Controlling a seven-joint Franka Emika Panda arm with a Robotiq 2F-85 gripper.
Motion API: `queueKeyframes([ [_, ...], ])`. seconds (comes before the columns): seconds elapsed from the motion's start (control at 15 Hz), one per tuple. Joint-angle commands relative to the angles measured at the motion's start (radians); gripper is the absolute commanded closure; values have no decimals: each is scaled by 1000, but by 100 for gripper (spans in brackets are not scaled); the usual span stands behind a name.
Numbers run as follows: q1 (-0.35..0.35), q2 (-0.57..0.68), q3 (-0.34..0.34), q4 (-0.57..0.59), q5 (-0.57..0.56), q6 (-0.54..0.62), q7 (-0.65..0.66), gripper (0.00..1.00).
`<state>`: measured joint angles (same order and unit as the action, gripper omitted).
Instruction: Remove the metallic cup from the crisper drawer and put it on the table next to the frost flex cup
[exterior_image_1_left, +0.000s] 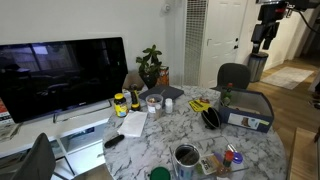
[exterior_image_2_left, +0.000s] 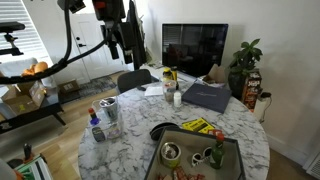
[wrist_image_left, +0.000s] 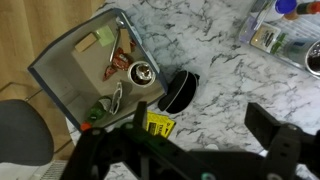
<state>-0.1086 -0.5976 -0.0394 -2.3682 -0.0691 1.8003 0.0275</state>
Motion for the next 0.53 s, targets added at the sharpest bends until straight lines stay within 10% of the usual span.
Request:
queueKeyframes([
  [0.0,110,61,98,9,19,15,-5,0],
  [0.47,315,251,262,87,38,93,-85,0],
])
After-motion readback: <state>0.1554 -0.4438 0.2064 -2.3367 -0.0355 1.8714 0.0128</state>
